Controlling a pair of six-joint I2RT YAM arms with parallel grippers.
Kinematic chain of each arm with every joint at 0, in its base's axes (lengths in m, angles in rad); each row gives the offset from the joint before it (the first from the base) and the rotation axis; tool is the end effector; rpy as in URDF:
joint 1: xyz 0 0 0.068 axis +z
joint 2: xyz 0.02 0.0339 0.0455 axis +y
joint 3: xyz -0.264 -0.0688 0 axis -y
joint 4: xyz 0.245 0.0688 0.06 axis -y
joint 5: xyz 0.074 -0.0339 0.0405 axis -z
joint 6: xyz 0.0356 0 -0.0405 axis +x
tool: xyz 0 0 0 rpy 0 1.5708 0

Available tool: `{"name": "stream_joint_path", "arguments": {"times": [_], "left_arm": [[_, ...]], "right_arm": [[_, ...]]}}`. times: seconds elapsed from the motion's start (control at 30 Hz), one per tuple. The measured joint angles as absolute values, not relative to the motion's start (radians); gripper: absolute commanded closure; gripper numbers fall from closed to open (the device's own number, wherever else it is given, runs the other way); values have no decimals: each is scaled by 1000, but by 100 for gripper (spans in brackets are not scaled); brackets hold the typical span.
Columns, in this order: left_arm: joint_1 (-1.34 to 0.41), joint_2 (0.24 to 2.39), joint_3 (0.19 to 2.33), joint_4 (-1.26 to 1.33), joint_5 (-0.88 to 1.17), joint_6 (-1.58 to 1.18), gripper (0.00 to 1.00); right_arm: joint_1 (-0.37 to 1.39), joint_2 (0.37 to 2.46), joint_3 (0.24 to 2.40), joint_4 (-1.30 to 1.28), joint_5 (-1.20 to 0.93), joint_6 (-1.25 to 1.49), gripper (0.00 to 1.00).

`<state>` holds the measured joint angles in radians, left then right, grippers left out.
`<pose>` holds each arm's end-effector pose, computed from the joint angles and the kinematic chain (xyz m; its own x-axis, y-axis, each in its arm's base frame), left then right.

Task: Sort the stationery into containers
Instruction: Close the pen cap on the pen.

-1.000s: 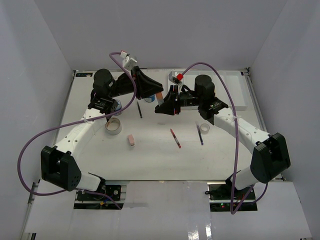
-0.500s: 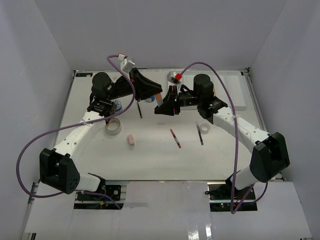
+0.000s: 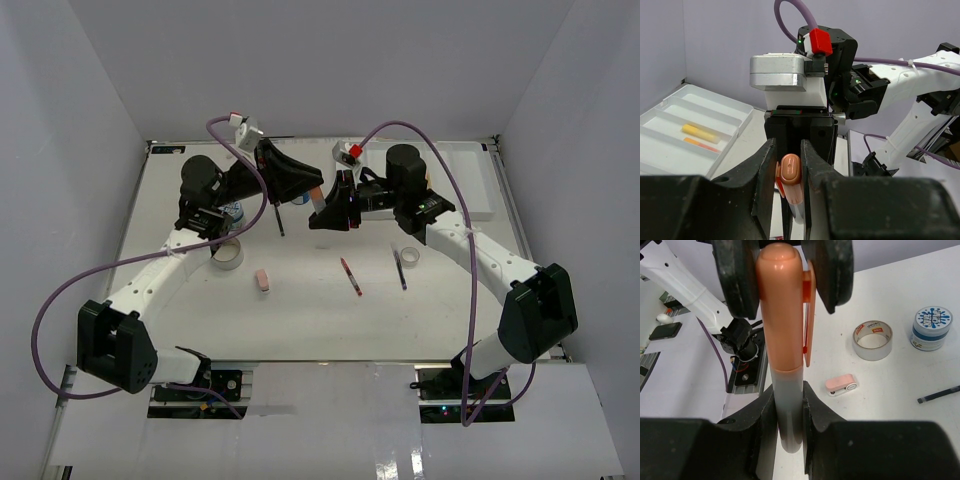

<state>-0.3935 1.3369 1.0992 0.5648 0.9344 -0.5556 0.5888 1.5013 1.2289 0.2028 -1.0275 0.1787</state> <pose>0.2672 -0.1419 0.4015 -0.2391 -0.2401 -0.9408 0.9477 0.1532 -0.2800 0.2708 0.2175 0.3623 -0.2342 -0.0459 -0.9711 -0.9711 -0.0368 0.2359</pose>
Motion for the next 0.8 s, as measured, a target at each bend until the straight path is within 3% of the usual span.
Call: {"name": "stream_joint_path", "arguments": {"times": [0.8], "left_arm": [[-417, 1341, 1104, 574, 900, -554, 100]], "right_arm": [[562, 1529, 1283, 170, -1121, 171, 92]]}}
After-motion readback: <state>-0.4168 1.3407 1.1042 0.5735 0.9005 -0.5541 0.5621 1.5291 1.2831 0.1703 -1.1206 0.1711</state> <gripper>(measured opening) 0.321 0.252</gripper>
